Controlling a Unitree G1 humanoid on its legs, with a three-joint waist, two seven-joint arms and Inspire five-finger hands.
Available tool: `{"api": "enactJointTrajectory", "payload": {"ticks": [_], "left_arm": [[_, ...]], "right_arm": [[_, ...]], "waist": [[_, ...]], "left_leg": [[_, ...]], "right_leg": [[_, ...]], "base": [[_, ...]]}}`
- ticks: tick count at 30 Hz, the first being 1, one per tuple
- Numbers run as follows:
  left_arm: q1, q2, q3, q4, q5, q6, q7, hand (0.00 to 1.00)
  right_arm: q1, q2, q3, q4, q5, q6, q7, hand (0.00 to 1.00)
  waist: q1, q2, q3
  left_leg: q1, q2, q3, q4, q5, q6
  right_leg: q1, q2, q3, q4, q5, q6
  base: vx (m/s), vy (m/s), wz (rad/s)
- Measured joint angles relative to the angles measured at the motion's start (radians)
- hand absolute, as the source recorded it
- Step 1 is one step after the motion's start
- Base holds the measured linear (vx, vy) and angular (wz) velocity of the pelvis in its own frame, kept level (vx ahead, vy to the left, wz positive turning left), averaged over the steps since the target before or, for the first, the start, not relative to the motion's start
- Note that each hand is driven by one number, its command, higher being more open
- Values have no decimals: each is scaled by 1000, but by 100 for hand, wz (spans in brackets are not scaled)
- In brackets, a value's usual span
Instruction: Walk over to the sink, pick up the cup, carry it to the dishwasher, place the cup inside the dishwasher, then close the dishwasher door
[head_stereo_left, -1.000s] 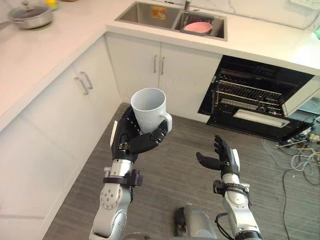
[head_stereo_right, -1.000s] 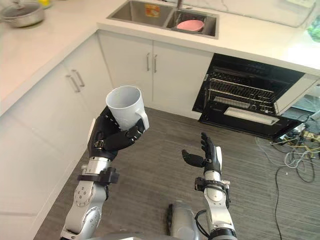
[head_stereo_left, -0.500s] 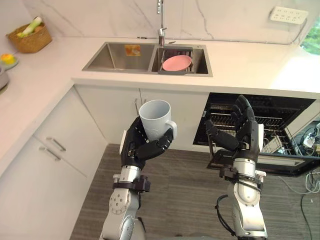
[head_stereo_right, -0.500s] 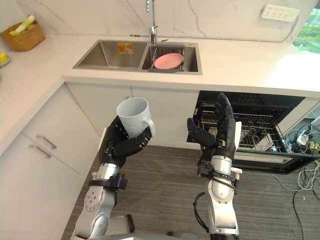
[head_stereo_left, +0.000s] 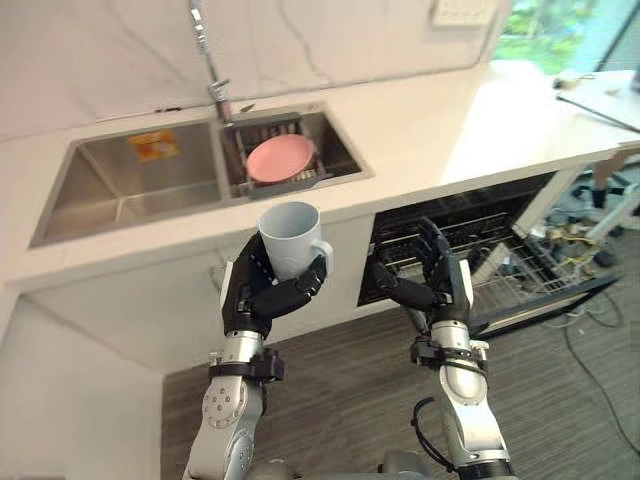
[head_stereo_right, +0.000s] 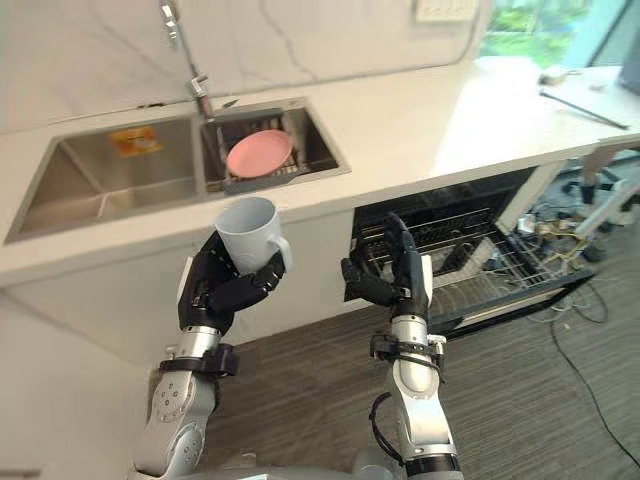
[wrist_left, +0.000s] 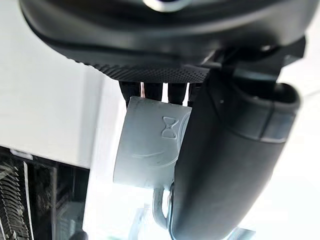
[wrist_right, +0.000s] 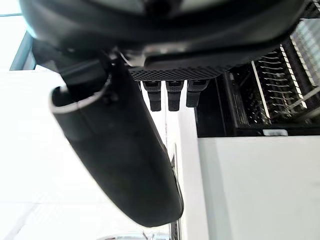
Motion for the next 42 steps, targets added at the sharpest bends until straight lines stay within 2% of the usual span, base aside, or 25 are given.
{"api": "enactJointTrajectory", "payload": {"ticks": [1, 2, 3, 5, 7, 8, 9, 12, 14, 15, 16, 18, 20, 22, 29, 32, 35, 42], "left_arm": [[0, 4, 12, 1, 0, 0, 0, 30], [-1, 5, 17, 2, 0, -1, 0, 30], [-3, -21, 18, 37, 0, -3, -1, 30], [-5, -27, 18, 51, 0, -3, -1, 30], [-7, -35, 18, 78, 0, -2, -2, 30], [-5, -42, 18, 83, 1, -2, -3, 30], [-7, -44, 18, 83, 1, -2, -3, 30], [-17, -52, 27, 82, 1, -2, -9, 30], [-16, -55, 47, 82, 3, -2, -7, 30], [-16, -57, 54, 82, 6, -3, -5, 30], [-19, -63, 69, 84, 21, -4, 0, 30], [-18, -55, 87, 87, 23, -3, 5, 30], [-18, -53, 112, 84, 40, -3, 15, 30], [-18, -51, 129, 82, 40, -3, 27, 30], [-40, -49, 143, 82, 62, -3, 36, 30], [-69, -45, 144, 88, 67, -3, 48, 30], [-114, -43, 144, 121, 79, -3, 51, 30], [-143, -21, 143, 165, 81, -3, 78, 30]], "right_arm": [[-6, 1, 11, 8, 0, 0, 3, 90], [-4, -1, 14, 7, 0, 0, 6, 90], [-2, -31, 13, 19, 0, 1, 12, 90], [9, -40, 11, 22, 0, 6, 17, 90], [33, -45, 7, 20, 1, 7, 18, 90], [38, -50, 3, 16, 2, 7, 19, 90], [38, -51, -2, 13, 3, 7, 17, 90], [37, -57, -8, -7, 8, 7, 18, 90], [38, -58, -1, -8, 13, 7, 27, 90], [39, -60, 1, -8, 14, 7, 33, 90], [46, -68, 3, -13, 30, 5, 45, 90], [79, -58, 9, -29, 50, 7, 64, 90], [102, -54, 24, -39, 59, 7, 95, 90], [115, -48, 43, -46, 93, 7, 123, 90], [124, -28, 93, -142, 210, 6, 175, 90], [124, -28, 126, -152, 265, 5, 188, 90], [124, -30, 160, -158, 311, 5, 196, 90], [119, -34, 234, -179, 337, 5, 236, 90]], "waist": [[0, -15, -9], [-6, -20, -11], [-13, 35, -13], [-14, 41, -10], [-16, 44, -7], [-9, 44, -7], [-5, 44, -7], [8, 45, -8], [15, 47, -8], [16, 53, -11], [19, 68, -14], [2, 57, -21], [2, 56, -22], [2, 54, -23], [-12, 47, -27], [-24, 33, -36], [-26, 30, -37], [-26, 21, -44]], "left_leg": [[16, 0, 12, 2, -9, -16], [25, 0, 1, 13, -25, -42], [37, 58, -20, 56, -57, -85], [11, 95, -43, 167, -50, -92], [-59, 155, -69, 412, 3, -110], [-92, 158, -96, 494, -6, -120], [-113, 151, -104, 514, -18, -115], [-215, 110, -189, 434, -62, -116], [-234, 53, -305, 221, -43, -123], [-227, 44, -336, 145, 3, -125], [-216, 44, -356, 71, 143, -151], [-180, 6, -338, 19, 155, -134], [-136, -29, -297, -48, 179, -110], [-107, -42, -271, -90, 191, -102], [-49, -42, -191, -171, 205, -97], [-33, -39, -151, -190, 205, -97], [-29, -40, -135, -197, 205, -96], [-19, -41, -112, -205, 205, -96]], "right_leg": [[3, 26, -79, -146, 106, -35], [8, 49, -55, -181, 219, -51], [55, 105, -55, -211, 207, -55], [91, 140, -44, -251, 204, -61], [176, 176, -19, -322, 204, -64], [209, 182, 16, -351, 204, -64], [218, 182, 33, -360, 204, -63], [243, 173, 107, -386, 213, -50], [256, 157, 167, -392, 221, -35], [257, 157, 181, -392, 222, -28], [270, 167, 211, -402, 217, 9], [297, 133, 232, -449, 233, 35], [303, 98, 265, -480, 249, 60], [308, 87, 285, -496, 258, 72], [313, 97, 363, -558, 302, 72], [309, 106, 403, -578, 319, 72], [304, 108, 420, -586, 328, 74], [298, 109, 442, -586, 333, 79]], "base": [[311, -60, -59], [427, -64, -40], [309, -42, -28], [314, -84, -35], [322, -96, -48], [277, -7, -66], [245, 52, -76], [246, 123, -74], [149, 197, -79], [139, 247, -80], [143, 235, -58], [117, 213, -32], [59, 174, -28], [32, 97, -30], [8, 18, -38], [-5, 8, -36], [-16, 3, -22], [-17, 0, -10]]}}
